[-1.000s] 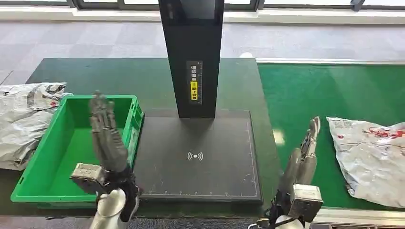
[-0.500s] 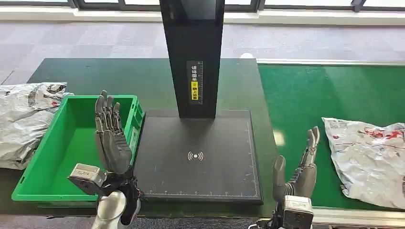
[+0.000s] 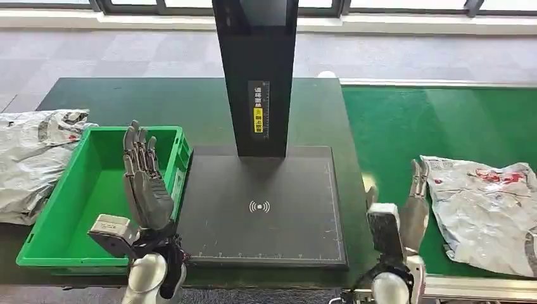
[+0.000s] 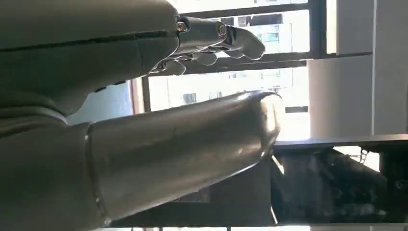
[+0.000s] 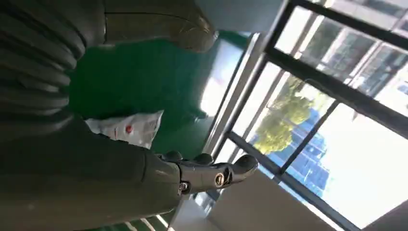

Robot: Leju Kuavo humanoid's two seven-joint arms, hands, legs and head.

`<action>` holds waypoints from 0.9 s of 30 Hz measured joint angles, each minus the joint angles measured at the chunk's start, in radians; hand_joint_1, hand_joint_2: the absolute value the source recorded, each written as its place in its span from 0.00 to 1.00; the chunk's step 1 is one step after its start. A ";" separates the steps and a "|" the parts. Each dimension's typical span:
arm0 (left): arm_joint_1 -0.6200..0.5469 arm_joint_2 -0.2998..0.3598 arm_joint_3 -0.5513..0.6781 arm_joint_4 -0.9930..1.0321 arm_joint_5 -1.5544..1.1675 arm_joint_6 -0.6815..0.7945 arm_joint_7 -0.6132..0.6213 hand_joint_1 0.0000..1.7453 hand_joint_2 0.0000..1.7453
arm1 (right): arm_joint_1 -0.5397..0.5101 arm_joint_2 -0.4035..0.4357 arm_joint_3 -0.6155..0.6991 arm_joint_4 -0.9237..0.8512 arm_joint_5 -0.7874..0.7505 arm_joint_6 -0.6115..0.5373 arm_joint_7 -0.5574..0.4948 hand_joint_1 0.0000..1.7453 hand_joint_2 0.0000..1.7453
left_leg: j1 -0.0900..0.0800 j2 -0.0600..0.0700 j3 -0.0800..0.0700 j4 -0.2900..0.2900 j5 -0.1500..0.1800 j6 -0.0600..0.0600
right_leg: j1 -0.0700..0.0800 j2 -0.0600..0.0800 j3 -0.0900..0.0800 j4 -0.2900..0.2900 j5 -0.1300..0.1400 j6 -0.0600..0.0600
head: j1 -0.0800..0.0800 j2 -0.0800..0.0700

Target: Moved the parcel from conveyor to table for the left to box.

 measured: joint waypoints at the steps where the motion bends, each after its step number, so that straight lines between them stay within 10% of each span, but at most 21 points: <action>1: 0.005 0.000 0.002 -0.004 -0.002 0.001 -0.007 0.00 0.00 | -0.042 -0.019 -0.047 0.056 0.036 0.005 0.008 0.00 1.00 | -0.001 -0.001 0.000 0.000 0.001 0.001 | -0.001 -0.001 0.000 0.000 0.000 0.001 | 0.000 0.000; 14: 0.061 0.000 0.061 -0.054 -0.010 -0.007 -0.019 0.00 0.00 | -0.301 -0.149 -0.305 0.512 0.147 -0.039 0.086 0.00 1.00 | -0.001 -0.003 -0.001 0.001 0.001 0.001 | -0.001 -0.001 0.000 0.000 0.000 0.001 | 0.000 0.000; 27: 0.079 0.000 0.064 -0.090 -0.034 0.021 -0.002 0.00 0.00 | -0.338 -0.180 -0.388 0.647 0.129 -0.062 0.070 0.00 1.00 | -0.001 -0.004 -0.001 0.001 0.000 0.001 | -0.001 -0.003 0.000 0.000 0.000 0.001 | 0.000 0.000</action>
